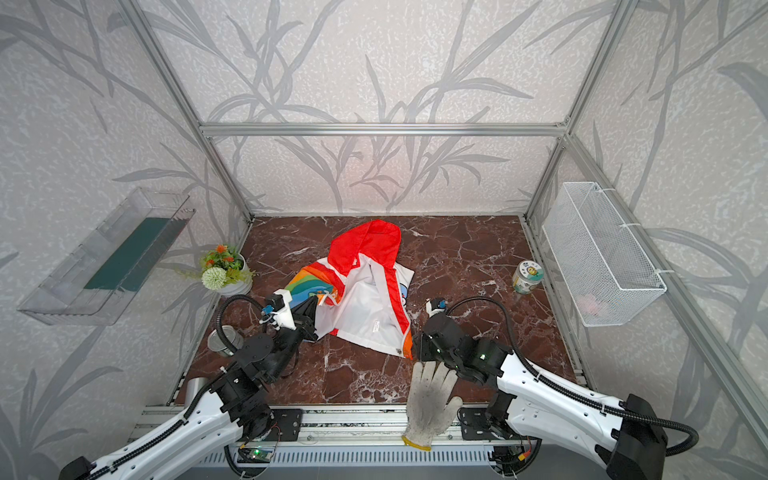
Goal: Zip up the jacket
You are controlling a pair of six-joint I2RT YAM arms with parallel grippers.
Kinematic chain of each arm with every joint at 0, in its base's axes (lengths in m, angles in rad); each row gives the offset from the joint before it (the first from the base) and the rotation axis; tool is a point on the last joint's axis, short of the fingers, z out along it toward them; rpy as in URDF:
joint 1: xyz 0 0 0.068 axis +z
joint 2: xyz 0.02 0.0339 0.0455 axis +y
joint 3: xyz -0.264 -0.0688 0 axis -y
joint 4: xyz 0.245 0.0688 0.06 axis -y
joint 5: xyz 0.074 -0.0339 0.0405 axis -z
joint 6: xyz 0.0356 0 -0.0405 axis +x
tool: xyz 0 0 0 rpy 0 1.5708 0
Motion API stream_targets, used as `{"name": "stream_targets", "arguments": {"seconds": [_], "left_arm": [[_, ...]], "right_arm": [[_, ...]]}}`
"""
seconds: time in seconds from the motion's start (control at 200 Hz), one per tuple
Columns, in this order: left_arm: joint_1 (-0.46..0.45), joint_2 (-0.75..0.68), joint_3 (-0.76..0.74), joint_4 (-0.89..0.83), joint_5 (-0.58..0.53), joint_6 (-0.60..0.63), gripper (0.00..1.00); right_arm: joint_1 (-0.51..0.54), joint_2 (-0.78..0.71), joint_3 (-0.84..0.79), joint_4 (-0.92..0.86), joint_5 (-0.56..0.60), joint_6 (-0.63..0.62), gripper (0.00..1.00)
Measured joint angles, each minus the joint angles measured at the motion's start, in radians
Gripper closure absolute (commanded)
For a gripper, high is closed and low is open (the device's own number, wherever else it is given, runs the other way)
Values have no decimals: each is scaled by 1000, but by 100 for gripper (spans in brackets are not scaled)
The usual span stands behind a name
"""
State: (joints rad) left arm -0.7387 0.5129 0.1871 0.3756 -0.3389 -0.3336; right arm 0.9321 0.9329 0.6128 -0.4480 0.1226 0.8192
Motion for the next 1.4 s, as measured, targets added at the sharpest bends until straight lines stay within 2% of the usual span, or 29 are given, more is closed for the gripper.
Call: {"name": "stream_targets", "arguments": {"seconds": [0.185, 0.465, 0.875, 1.306, 1.401], "left_arm": [[-6, -3, 1, -2, -1, 2, 100], [-8, -13, 1, -7, -5, 9, 100], [-13, -21, 5, -10, -19, 16, 100], [-15, -36, 11, -18, -36, 25, 100], [-15, -38, 11, -22, -38, 27, 100]], "right_arm": [[71, 172, 89, -39, -19, 5, 66], [79, 332, 93, 10, -54, 29, 66], [-3, 450, 92, 106, -75, 20, 67], [-33, 601, 141, 107, -87, -19, 70], [-37, 649, 190, 91, -81, -37, 75]]}}
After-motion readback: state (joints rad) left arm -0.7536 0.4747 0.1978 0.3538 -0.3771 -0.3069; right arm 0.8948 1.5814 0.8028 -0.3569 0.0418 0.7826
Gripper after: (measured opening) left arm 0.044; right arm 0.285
